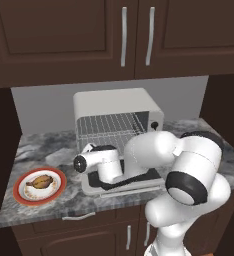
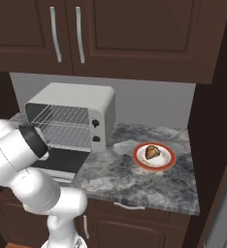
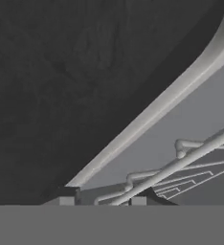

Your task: Open the toaster oven door. Place the bread on the top rack in the toaster oven and place the chicken drumstick on the bottom rack.

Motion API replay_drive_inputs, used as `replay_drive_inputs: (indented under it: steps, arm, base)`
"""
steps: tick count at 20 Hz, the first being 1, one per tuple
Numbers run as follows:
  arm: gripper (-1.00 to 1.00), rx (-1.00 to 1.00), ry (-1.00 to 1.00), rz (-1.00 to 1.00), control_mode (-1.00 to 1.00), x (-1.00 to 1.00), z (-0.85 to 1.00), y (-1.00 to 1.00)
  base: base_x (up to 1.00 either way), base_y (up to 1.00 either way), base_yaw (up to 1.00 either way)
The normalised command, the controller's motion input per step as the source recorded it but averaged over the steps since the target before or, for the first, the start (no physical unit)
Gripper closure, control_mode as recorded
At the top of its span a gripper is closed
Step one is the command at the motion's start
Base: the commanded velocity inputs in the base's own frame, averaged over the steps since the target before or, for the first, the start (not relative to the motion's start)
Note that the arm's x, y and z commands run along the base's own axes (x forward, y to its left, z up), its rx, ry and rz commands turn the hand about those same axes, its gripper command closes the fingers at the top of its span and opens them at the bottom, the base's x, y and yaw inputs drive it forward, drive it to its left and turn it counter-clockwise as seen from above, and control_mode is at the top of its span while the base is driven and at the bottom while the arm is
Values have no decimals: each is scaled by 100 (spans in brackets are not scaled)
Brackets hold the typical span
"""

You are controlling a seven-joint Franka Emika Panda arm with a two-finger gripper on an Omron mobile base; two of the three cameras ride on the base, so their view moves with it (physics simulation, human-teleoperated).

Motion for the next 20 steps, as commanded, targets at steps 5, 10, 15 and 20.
replay_drive_inputs:
  steps: [5,10,15,20]
  arm:
    - [100,0,13,-22,-100,-46,-26,22]
    - [100,0,14,-22,-100,-47,-27,20]
    - [100,0,6,-19,-100,-42,-6,15]
    - [100,0,8,-19,-100,-49,-15,15]
  base:
    - [0,0,0]
    - [0,0,0]
    - [0,0,0]
    - [0,0,0]
